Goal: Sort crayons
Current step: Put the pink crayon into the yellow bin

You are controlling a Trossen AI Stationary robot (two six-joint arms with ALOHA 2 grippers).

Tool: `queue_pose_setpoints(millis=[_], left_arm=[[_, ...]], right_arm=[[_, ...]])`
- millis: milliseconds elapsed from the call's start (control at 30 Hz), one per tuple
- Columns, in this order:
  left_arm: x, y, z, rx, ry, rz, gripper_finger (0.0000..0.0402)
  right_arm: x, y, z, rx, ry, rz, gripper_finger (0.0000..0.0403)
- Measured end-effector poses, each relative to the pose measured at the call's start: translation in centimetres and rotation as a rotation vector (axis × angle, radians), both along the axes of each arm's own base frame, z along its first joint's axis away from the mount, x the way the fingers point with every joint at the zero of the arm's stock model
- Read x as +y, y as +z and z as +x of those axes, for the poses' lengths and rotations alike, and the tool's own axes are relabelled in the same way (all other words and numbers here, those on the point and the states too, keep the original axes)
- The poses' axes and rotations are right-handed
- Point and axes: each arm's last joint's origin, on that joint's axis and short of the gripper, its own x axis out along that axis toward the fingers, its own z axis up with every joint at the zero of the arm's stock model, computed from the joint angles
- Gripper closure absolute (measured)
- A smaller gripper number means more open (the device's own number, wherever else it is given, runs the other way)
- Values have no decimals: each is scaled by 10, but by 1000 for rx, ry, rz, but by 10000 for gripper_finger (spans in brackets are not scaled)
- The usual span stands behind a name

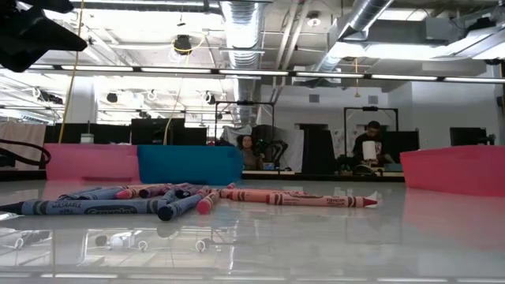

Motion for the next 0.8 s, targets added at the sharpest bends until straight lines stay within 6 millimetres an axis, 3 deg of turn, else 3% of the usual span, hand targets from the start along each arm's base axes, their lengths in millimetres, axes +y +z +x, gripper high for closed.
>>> queue_pose_setpoints(millis=[267, 400, 567, 800], left_arm=[[3, 0, 3, 1, 17, 7, 203], [3, 0, 3, 1, 18, 7, 203], [3, 0, 3, 5, 11, 5, 203], [3, -1, 3, 16, 5, 13, 203]], right_arm=[[-11, 23, -8, -247, 21, -68, 395], [-28, 28, -15, -377, 33, -161, 395], [-57, 19, -41, -451, -50, -266, 395], [-99, -9, -92, -441, -356, -334, 395]])
